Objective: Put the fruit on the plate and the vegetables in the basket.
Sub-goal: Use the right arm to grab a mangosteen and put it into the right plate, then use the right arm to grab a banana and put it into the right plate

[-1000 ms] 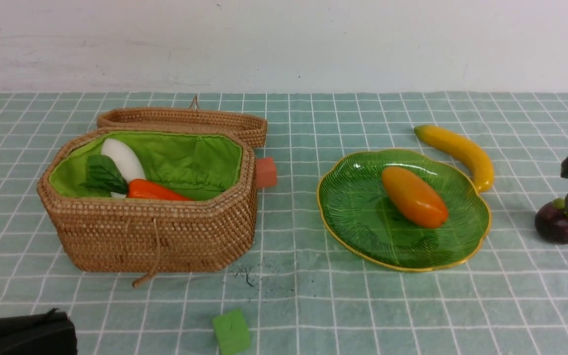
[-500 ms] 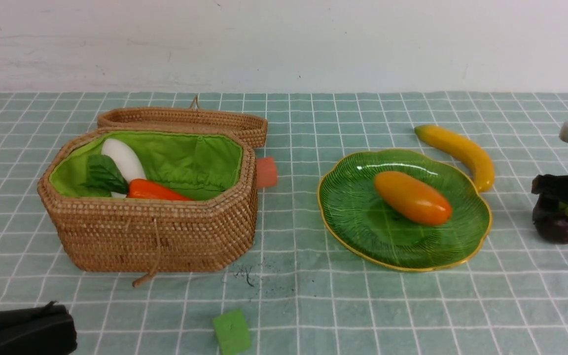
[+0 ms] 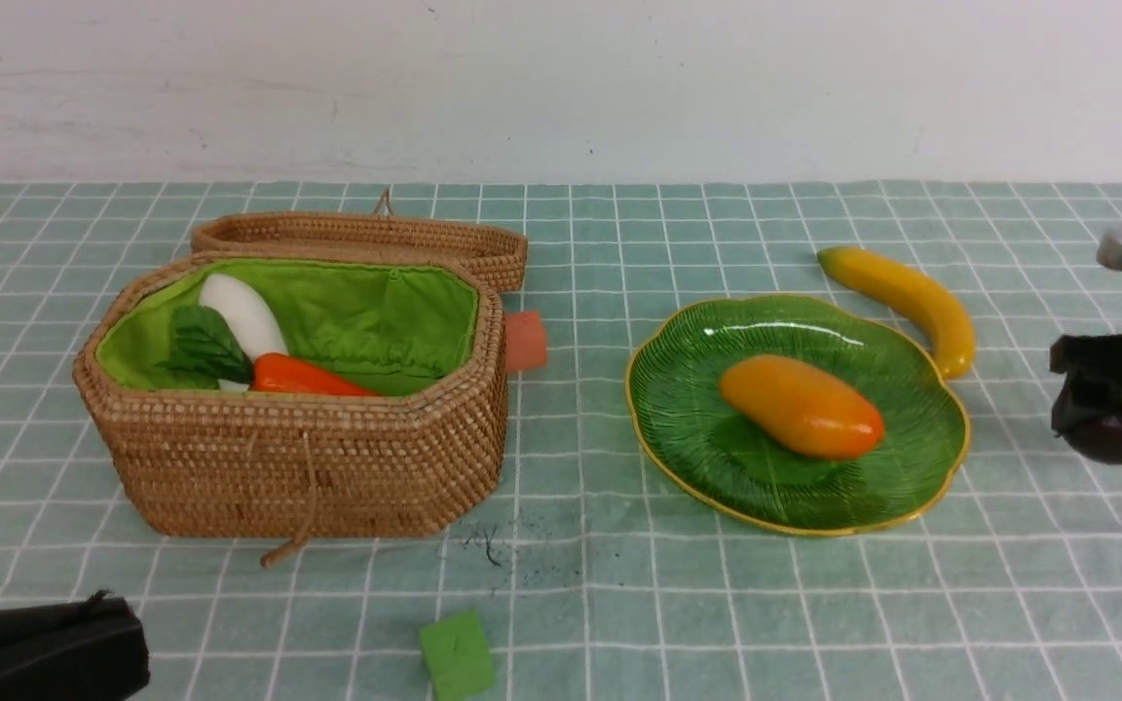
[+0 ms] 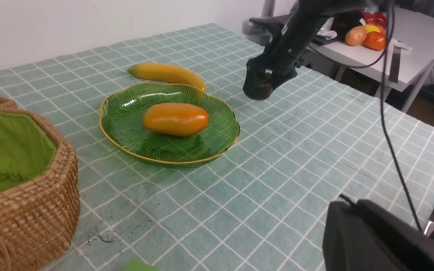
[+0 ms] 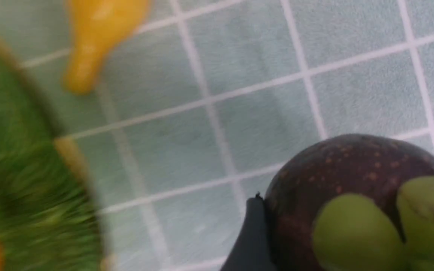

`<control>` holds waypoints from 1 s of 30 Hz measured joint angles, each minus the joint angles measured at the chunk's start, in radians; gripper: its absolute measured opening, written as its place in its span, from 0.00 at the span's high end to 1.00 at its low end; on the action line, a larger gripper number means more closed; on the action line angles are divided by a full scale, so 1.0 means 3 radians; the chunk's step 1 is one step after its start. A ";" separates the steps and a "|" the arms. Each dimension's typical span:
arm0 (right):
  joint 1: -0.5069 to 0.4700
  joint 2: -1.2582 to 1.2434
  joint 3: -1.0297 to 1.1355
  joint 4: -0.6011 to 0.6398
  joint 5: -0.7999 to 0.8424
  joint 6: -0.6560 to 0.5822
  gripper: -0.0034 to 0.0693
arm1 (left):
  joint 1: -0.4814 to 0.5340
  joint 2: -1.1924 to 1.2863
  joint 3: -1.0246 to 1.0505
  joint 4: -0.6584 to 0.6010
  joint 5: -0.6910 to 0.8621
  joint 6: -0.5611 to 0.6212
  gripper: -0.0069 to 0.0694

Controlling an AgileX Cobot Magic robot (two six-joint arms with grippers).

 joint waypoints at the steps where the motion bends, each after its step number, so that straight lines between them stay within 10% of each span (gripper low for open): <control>1: 0.0083 -0.0129 0.0021 0.0068 0.0008 -0.0020 0.15 | 0.0000 0.0000 0.0000 0.0014 0.0000 0.0000 0.90; 8: 0.0755 -0.0330 0.0128 0.0234 -0.0079 -0.0020 0.15 | 0.0000 0.0000 0.0000 0.0135 0.0000 0.0000 0.90; 19: 0.0857 -0.0088 0.0153 0.0188 -0.0221 -0.0020 0.02 | 0.0000 0.0000 0.0000 0.0152 0.0014 0.0000 0.90; 30: 0.0840 -0.0140 -0.0770 -0.0435 0.0336 0.0241 0.20 | 0.0000 0.0012 0.0000 0.0162 -0.0144 0.0000 0.89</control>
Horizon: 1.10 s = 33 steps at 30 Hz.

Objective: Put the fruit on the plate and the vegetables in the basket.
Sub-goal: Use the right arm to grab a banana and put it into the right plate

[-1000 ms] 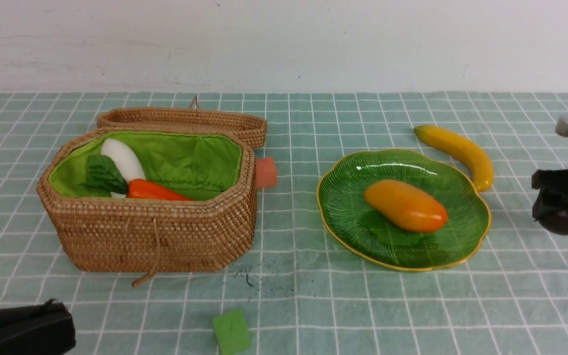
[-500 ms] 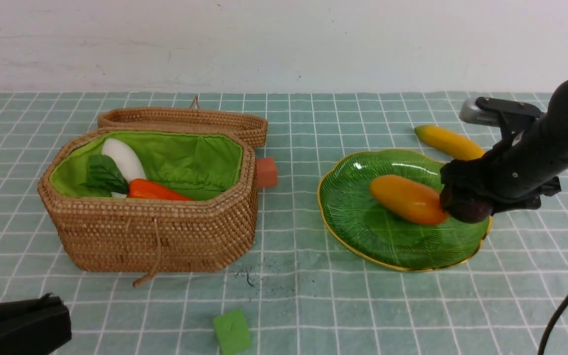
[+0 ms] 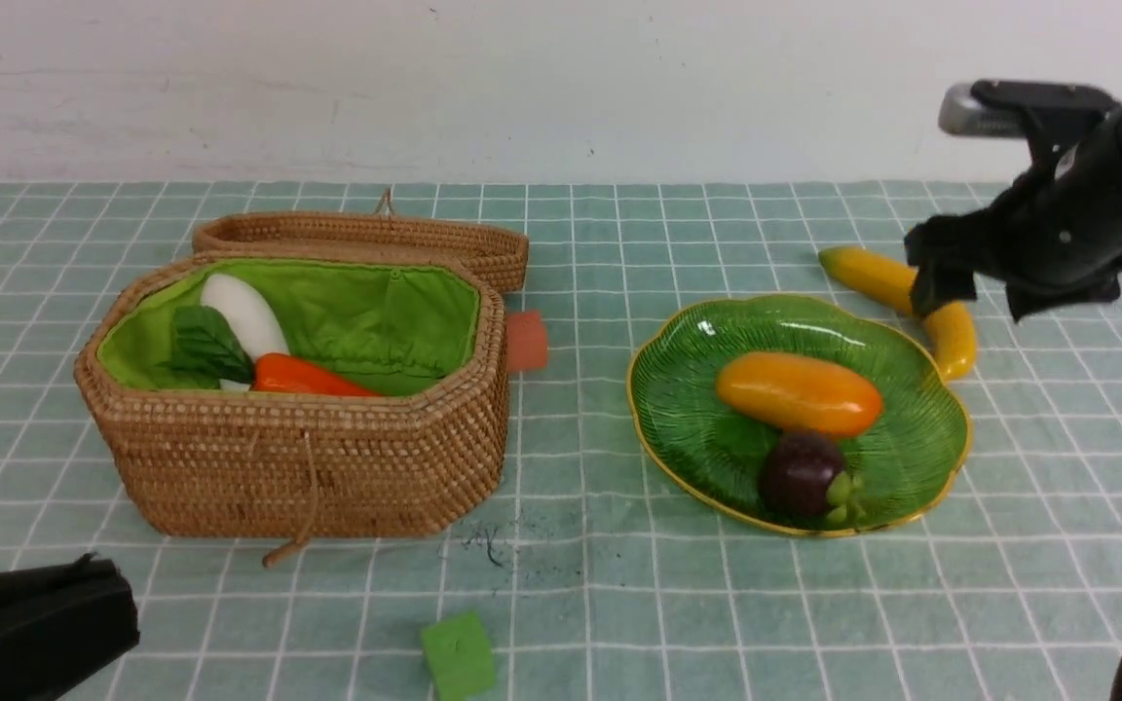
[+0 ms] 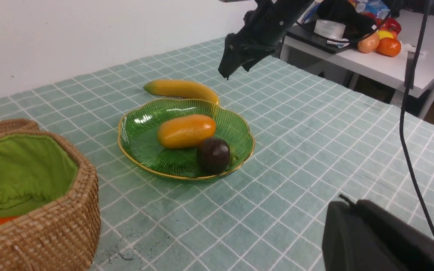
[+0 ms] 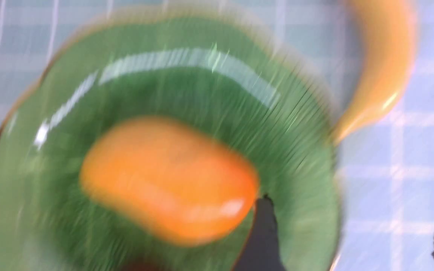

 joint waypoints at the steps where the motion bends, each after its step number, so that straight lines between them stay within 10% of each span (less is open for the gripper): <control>1: -0.0009 0.0018 -0.0032 -0.0016 0.0012 0.0019 0.20 | 0.0000 -0.0001 0.0000 0.0000 -0.0015 0.0000 0.89; 22: -0.0433 0.2084 -0.1857 0.0152 0.0164 0.0010 0.27 | 0.0000 0.0143 0.0000 0.0077 -0.0171 0.0000 0.88; 33: -0.0437 0.2096 -0.1896 -0.0033 0.0250 -0.0236 0.51 | 0.0000 0.0200 0.0000 0.0267 -0.0181 -0.0033 0.88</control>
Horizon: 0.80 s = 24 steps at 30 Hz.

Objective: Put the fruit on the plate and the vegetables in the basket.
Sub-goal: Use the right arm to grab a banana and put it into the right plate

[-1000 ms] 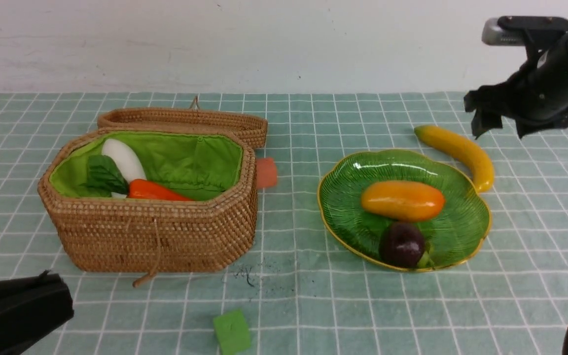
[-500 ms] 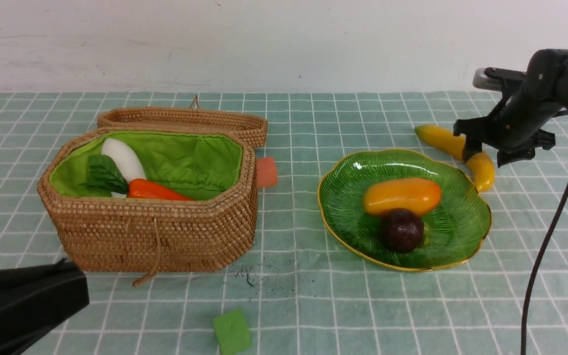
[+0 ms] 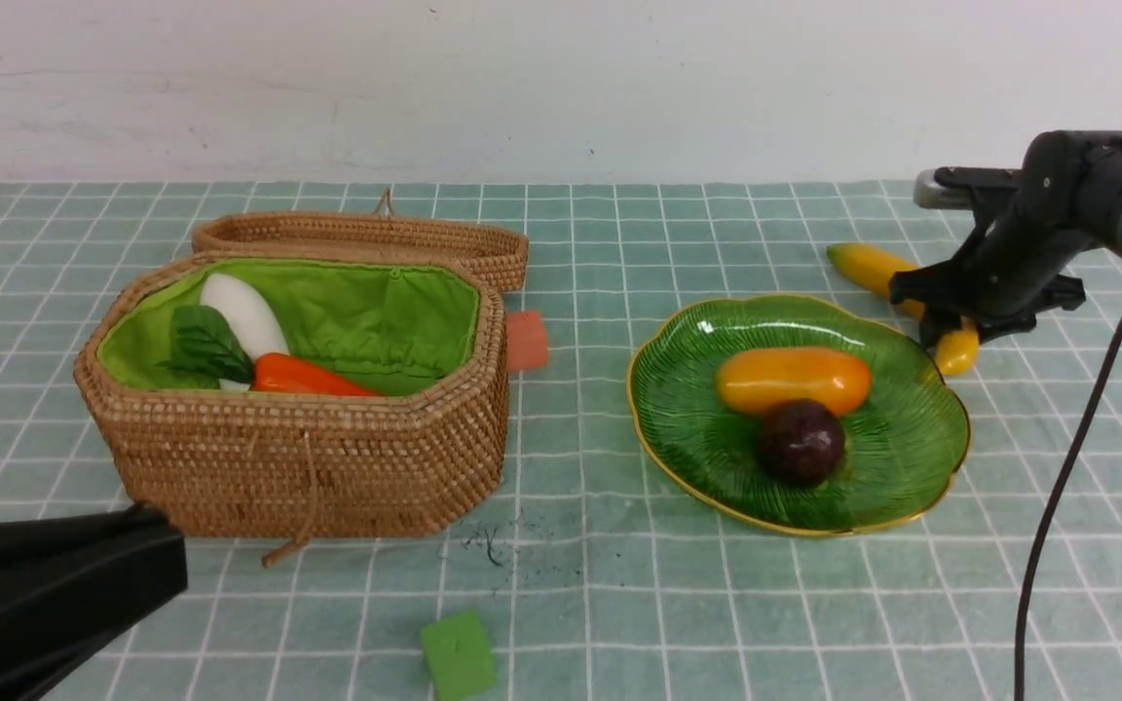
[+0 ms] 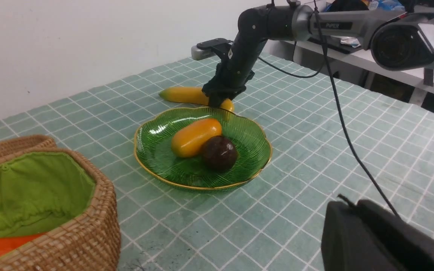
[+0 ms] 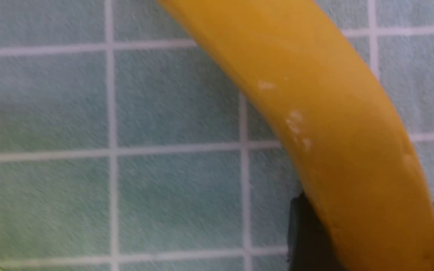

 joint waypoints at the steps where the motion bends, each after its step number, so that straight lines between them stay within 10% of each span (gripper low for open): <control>1: 0.0000 -0.0047 0.0000 -0.0089 0.0087 -0.0006 0.51 | 0.0000 0.0000 0.0000 0.0081 -0.0001 -0.0080 0.88; 14: 0.0128 -0.1086 0.0036 0.0430 0.1115 -0.0363 0.51 | 0.0000 0.0000 0.0000 0.1374 -0.0012 -0.1519 0.88; 24: 0.0369 -0.1116 0.0962 0.0353 0.1152 0.0698 0.51 | 0.0000 0.0000 0.0000 0.1698 -0.0012 -0.1902 0.88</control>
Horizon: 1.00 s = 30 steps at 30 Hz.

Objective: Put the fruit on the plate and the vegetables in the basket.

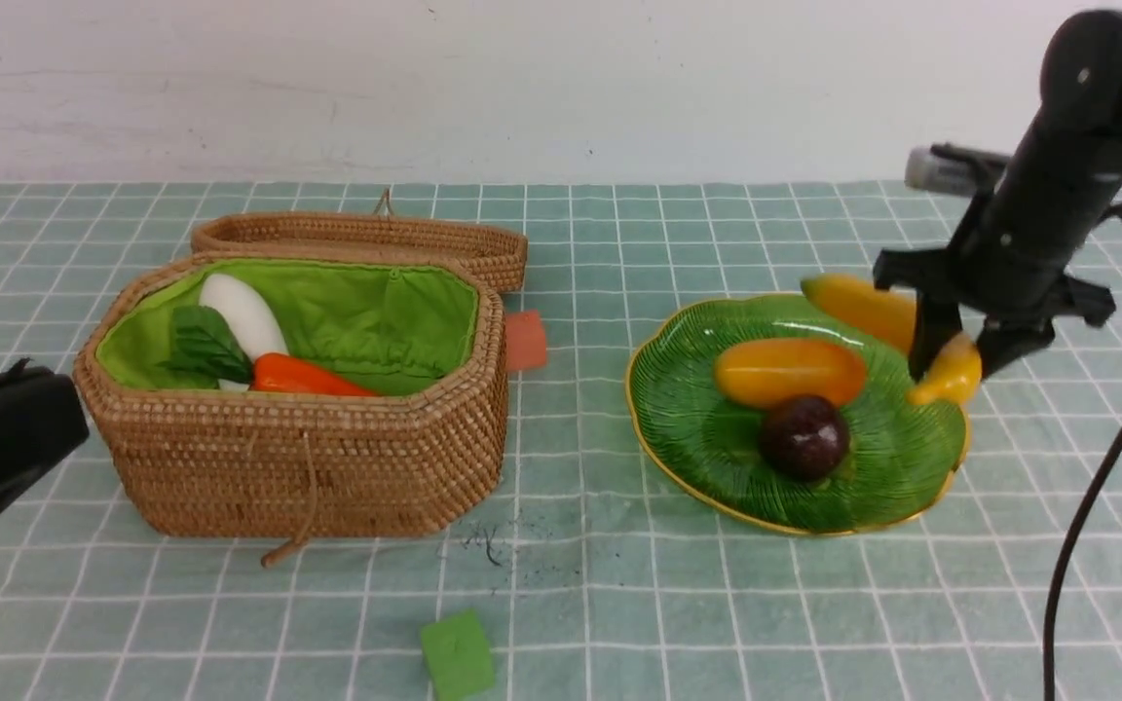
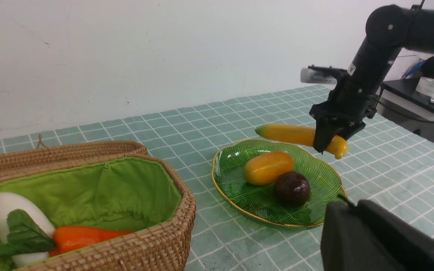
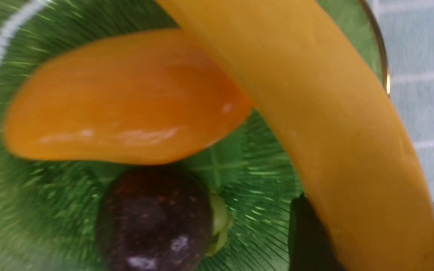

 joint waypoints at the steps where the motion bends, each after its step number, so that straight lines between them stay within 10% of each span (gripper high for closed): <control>1: 0.0014 0.0003 0.0068 -0.0051 -0.0003 0.0112 0.51 | 0.0000 0.0000 0.0000 0.0007 0.0000 0.0000 0.88; 6: 0.0033 0.0003 0.0153 -0.0088 -0.0017 0.0363 0.49 | 0.0000 0.0000 0.0000 0.0035 -0.0001 0.0000 0.88; 17: 0.0042 -0.0041 0.0166 0.0169 -0.0042 0.0085 0.08 | 0.0000 0.0000 0.0000 0.0097 0.0014 0.0000 0.88; 25: 0.0333 -0.0905 0.0379 -0.0008 -0.0043 -0.0136 0.43 | 0.0000 -0.0215 0.0070 0.0225 0.0042 -0.0133 0.93; 30: 0.0532 -0.1971 0.1248 -0.0287 -0.0024 -0.0111 0.83 | 0.0000 -0.0805 0.0477 0.0240 -0.0041 -0.0175 0.93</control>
